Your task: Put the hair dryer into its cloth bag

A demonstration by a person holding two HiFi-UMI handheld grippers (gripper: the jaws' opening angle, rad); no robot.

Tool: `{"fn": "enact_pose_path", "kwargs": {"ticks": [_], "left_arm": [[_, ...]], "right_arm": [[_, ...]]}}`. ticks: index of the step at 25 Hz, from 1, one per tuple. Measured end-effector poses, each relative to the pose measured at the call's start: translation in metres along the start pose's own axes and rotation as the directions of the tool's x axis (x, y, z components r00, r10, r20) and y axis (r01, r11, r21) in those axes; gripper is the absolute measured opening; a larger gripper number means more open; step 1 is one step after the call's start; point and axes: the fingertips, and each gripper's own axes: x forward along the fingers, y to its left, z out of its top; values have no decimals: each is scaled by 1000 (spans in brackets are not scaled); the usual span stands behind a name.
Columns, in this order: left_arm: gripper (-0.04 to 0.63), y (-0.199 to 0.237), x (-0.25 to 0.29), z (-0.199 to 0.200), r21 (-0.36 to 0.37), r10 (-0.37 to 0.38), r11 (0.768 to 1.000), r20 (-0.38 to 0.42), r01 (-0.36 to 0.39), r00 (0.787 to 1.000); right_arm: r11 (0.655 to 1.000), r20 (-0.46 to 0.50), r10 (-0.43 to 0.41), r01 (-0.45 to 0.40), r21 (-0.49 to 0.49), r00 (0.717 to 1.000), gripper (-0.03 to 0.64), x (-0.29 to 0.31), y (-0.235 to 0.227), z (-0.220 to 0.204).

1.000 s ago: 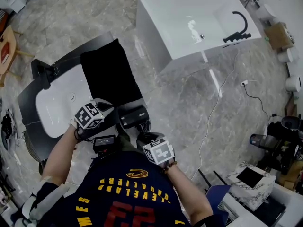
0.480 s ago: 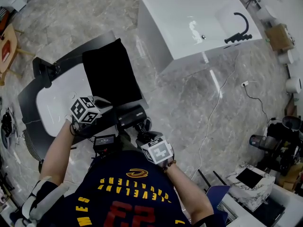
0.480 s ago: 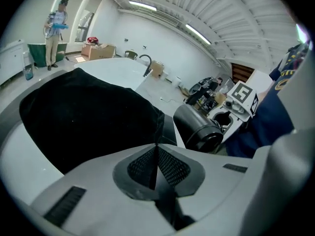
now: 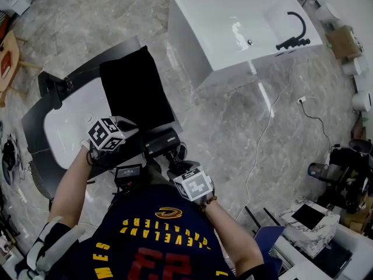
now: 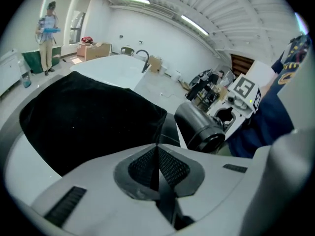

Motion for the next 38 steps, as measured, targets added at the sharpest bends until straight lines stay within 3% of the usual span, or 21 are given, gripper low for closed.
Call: {"fn": "enact_pose_path", "kwargs": {"ticks": [4,12,18,22,28,32,38], "left_arm": [[9,-2,-18,14,-73,-18,997,116,27,993],[9,-13,-39,39,-49,11,999,217,-1,976],[9,-19,-45,36,-46,16,999,232,-6,973],[9,-17,-51,40,-54,33,998,262,-20,964],[9,-20,-64,51,-92,72,995,357,-41,931],[9,-22,-65,53,-106,95,993,377,-60,921],[9,-24,-62,58,-107,103,992,387,-66,916]], "right_arm": [[999,-22,27,-28,-27,999,236,7,5,0],[990,-49,81,-86,-116,995,236,25,24,24],[986,-66,73,-82,-144,995,236,36,27,48],[995,-34,22,-25,-101,999,236,38,14,67],[998,30,-46,47,-41,998,236,40,7,97],[997,126,-55,61,-40,990,236,71,5,119],[999,83,-54,54,0,995,236,71,13,141]]}}
